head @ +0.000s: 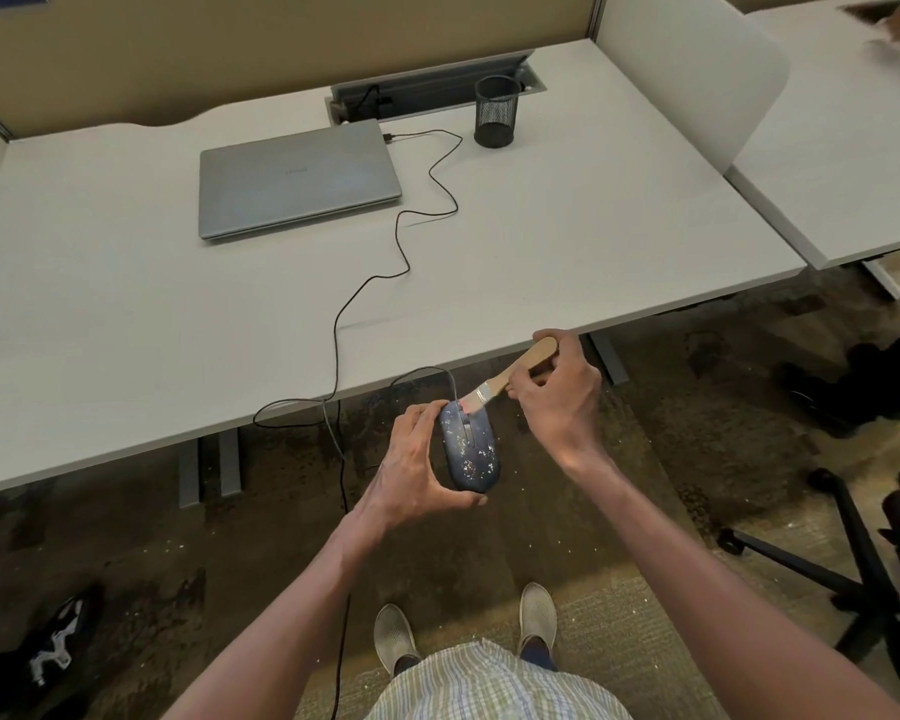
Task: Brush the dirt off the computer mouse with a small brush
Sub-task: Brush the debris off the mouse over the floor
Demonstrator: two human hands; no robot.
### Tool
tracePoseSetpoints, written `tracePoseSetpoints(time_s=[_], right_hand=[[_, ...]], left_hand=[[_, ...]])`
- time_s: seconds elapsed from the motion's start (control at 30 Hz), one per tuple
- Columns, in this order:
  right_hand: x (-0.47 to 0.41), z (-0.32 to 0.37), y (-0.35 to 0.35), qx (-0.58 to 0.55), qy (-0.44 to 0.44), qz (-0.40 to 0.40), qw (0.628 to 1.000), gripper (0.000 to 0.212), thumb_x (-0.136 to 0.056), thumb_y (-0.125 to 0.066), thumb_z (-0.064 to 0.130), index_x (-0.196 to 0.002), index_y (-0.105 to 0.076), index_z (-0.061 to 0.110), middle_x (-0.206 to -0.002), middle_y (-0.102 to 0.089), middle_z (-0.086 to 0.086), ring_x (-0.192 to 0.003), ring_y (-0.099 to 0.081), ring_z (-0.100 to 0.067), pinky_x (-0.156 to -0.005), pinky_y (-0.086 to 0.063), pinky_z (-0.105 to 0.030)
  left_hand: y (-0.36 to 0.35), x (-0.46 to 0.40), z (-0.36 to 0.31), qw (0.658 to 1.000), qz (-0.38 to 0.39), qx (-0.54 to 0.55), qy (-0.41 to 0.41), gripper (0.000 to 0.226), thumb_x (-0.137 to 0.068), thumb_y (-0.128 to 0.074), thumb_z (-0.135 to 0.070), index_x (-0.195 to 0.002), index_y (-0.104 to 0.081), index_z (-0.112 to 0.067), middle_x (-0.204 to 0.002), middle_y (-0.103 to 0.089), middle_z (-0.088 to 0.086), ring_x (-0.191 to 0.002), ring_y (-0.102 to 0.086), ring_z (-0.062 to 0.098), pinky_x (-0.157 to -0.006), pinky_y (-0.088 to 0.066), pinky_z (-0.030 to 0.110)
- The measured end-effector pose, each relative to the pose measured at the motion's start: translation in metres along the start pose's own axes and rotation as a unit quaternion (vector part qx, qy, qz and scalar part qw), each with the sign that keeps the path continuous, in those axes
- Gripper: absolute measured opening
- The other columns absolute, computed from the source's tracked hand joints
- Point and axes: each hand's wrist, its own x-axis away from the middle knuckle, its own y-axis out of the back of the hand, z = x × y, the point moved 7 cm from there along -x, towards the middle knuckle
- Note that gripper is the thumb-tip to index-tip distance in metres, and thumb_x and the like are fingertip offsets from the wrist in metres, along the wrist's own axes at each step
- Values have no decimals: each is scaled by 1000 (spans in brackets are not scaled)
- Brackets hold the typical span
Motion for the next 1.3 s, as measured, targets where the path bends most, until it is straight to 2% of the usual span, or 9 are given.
tracePoseSetpoints(time_s=[0.1, 0.27, 0.43, 0.67, 0.77, 0.87, 1.03, 1.17, 1.3], right_hand=[[-4, 7, 7, 10, 15, -27, 999, 39, -88, -73, 11, -122, -56, 12, -85, -68, 3, -72, -68, -3, -56, -48, -4], [-4, 11, 1, -6, 9, 7, 1000, 39, -91, -71, 14, -126, -53, 13, -90, -70, 1, -75, -73, -11, -63, -57, -12], [-7, 19, 7, 34, 29, 1, 999, 45, -89, -72, 12, -129, -53, 10, -87, -66, 4, -72, -67, -4, -59, -50, -4], [-5, 19, 5, 26, 16, 18, 999, 47, -90, -72, 13, -132, -51, 11, -94, -71, -5, -78, -72, -12, -62, -51, -4], [-7, 22, 12, 50, 29, -6, 998, 46, -90, -72, 12, -131, -53, 9, -92, -69, -2, -72, -66, -6, -58, -48, -1], [-6, 27, 13, 38, 41, -14, 998, 45, -91, -71, 13, -131, -52, 9, -91, -66, 1, -75, -67, -8, -58, -47, 0], [1, 26, 9, 33, 34, 2, 999, 49, -90, -72, 12, -134, -51, 9, -91, -68, -1, -77, -70, -12, -59, -49, -2], [4, 32, 15, 43, 53, -20, 997, 49, -90, -73, 12, -133, -52, 8, -87, -63, 4, -72, -65, -6, -58, -46, 1], [14, 40, 4, 33, 81, 17, 996, 52, -89, -74, 13, -136, -50, 10, -90, -64, 6, -72, -64, -1, -59, -48, -1]], left_hand=[[2, -2, 0, 1000, -4, -3, 3, 119, -54, -85, -61, -149, -30, -18, -144, -36, 3, -131, -33, 14, -116, -38, 38], [7, -7, 0, 1000, -9, -6, 4, 120, -53, -83, -63, -151, -30, -17, -146, -35, 4, -133, -33, 16, -117, -38, 41], [7, -6, 1, 1000, -9, -9, 4, 118, -54, -83, -62, -150, -30, -17, -146, -36, 4, -134, -33, 16, -117, -38, 43], [8, -7, 4, 1000, -14, -1, 9, 120, -54, -83, -63, -152, -28, -19, -148, -33, 3, -135, -31, 15, -118, -37, 41], [8, -5, 6, 1000, -16, -3, 7, 120, -54, -82, -64, -151, -28, -20, -147, -33, 3, -134, -30, 12, -118, -36, 40], [9, -5, 6, 1000, -19, 0, 5, 120, -53, -83, -65, -151, -29, -21, -147, -34, 2, -130, -26, 6, -118, -34, 36], [9, -3, 5, 1000, -16, -3, 10, 120, -54, -82, -65, -151, -28, -20, -148, -33, 4, -136, -30, 15, -119, -34, 40], [10, 0, 4, 1000, -17, -7, 12, 118, -54, -82, -63, -151, -29, -19, -148, -34, 4, -136, -31, 15, -119, -35, 43], [8, 1, 3, 1000, -16, -5, 15, 119, -56, -87, -59, -151, -27, -21, -148, -33, 2, -136, -30, 15, -118, -37, 44]])
